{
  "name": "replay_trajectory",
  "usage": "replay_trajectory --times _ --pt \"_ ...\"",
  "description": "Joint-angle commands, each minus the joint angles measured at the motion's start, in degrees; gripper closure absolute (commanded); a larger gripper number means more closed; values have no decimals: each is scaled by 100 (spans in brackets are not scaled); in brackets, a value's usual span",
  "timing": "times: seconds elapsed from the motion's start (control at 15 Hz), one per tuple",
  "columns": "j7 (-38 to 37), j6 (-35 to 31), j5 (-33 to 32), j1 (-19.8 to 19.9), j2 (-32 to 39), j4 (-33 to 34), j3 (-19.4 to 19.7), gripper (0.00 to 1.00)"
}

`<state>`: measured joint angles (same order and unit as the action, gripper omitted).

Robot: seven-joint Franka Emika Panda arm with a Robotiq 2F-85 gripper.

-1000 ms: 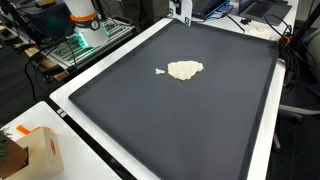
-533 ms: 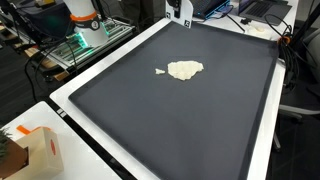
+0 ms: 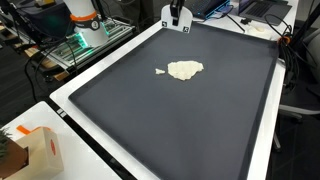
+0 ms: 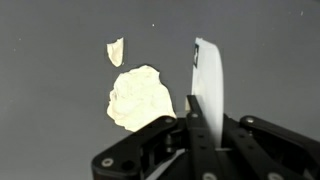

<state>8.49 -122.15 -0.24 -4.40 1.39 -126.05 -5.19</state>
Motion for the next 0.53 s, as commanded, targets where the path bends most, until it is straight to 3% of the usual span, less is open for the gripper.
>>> replay_trajectory --times 0.0,0.47 --pt "812 -61 -410 -38 95 -116 -16 99" --pt "2484 -494 -1090 3 426 -220 -35 99"
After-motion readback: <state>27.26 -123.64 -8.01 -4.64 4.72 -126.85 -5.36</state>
